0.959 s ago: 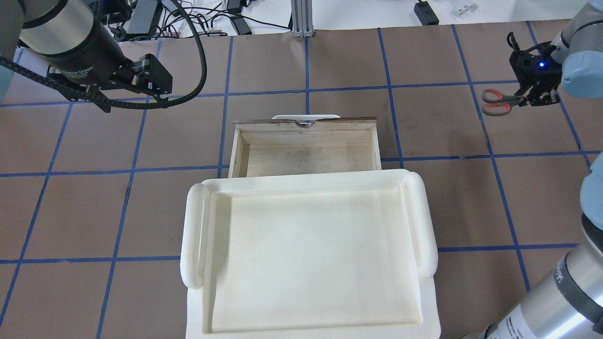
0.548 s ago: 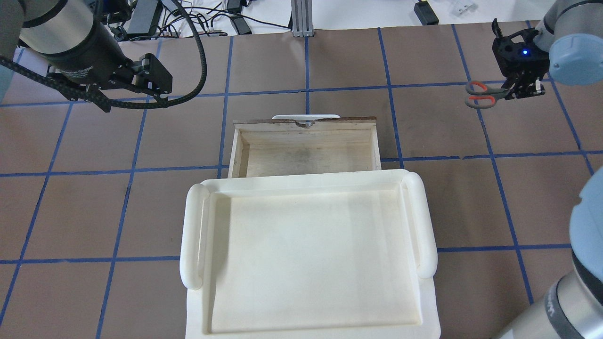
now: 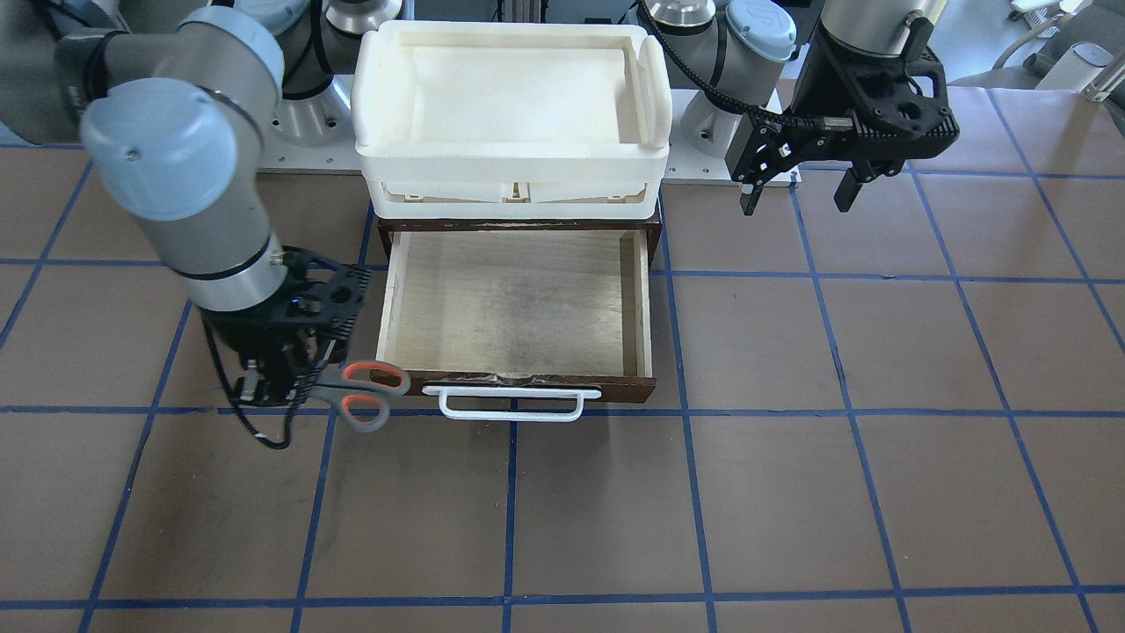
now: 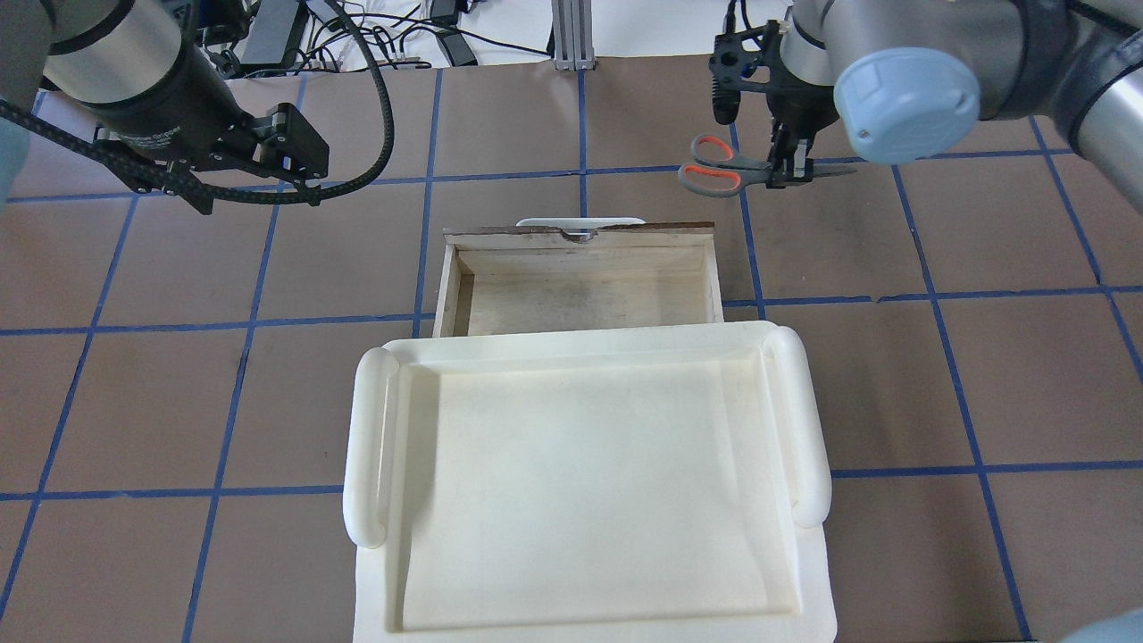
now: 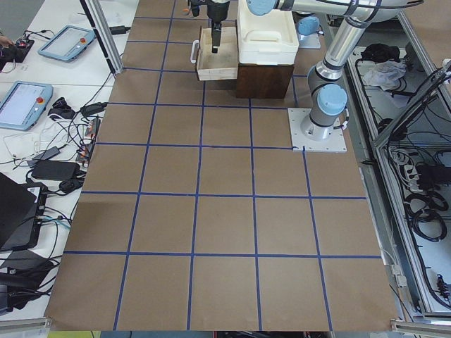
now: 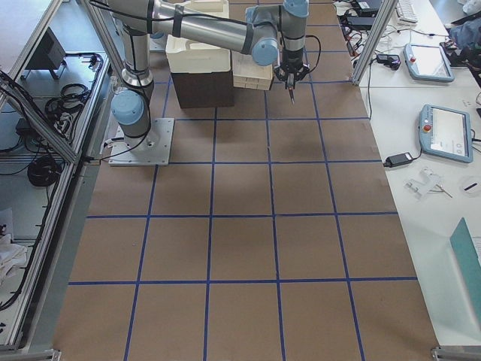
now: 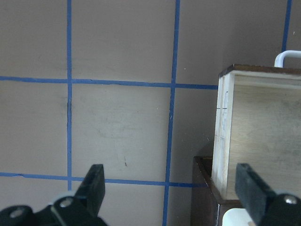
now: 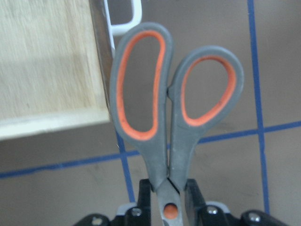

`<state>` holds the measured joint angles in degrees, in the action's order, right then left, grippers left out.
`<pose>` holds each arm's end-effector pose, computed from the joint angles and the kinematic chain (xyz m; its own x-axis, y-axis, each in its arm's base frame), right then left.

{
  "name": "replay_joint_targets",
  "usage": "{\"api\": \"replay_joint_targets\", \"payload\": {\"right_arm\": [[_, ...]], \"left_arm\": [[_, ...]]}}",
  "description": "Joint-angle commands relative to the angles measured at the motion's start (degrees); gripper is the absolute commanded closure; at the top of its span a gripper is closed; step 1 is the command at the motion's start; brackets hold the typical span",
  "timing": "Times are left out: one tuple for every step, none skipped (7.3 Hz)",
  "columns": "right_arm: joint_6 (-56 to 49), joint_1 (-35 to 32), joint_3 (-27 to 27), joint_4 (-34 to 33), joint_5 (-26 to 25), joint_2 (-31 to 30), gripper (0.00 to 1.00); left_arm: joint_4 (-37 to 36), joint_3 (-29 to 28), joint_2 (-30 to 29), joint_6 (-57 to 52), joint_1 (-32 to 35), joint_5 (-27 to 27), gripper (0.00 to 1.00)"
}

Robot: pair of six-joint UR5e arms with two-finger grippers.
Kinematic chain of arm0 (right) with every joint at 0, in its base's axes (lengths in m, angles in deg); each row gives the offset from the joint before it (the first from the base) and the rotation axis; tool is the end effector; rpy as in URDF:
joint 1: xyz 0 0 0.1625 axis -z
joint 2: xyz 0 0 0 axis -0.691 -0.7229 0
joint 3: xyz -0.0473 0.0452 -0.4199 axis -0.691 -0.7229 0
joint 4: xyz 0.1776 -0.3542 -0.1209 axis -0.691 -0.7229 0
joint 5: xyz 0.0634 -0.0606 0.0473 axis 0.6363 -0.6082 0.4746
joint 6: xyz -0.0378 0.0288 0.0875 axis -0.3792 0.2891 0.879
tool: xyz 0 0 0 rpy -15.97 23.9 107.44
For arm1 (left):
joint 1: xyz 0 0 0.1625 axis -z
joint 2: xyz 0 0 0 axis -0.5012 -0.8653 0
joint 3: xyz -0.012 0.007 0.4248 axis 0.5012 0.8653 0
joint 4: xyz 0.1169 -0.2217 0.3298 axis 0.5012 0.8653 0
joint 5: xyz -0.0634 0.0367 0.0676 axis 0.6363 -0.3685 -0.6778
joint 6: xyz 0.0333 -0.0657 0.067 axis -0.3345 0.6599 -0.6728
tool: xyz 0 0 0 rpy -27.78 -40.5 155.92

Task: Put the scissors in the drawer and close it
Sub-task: 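Carry the scissors with the right gripper over the open drawer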

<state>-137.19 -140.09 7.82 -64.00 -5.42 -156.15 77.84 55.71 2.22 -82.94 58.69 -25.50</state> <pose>0.1948 -0.5792 0.3877 -0.1773 -0.9810 0.0787 -0.9836 0.1794 0.0198 -0.1201 -0.4733 0.5234 -0.9978 -0.0606 -0.0259 -0.0575 0.9928 -0.1054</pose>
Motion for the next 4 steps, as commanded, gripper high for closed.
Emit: {"api": "replay_joint_targets", "payload": {"right_arm": [[15.1,-8.2,0.1,2.7,0.5,-0.2,1.00],[16.1,-11.0,0.1,2.9,0.4,-0.2,1.00],[17.9,-12.7,0.6,2.6,0.1,-0.2,1.00],[22.7,-13.6,0.7,2.1,0.2,-0.2,1.00]], "left_arm": [[-1.9,-0.1,-2.3,2.6,3.3,0.6,0.00],[-5.7,-0.1,-3.8,4.0,5.5,0.1,0.00],[-6.0,-0.2,-4.2,4.1,6.0,0.0,0.00],[-6.0,-0.3,-3.7,4.1,6.0,0.0,0.00]]}}
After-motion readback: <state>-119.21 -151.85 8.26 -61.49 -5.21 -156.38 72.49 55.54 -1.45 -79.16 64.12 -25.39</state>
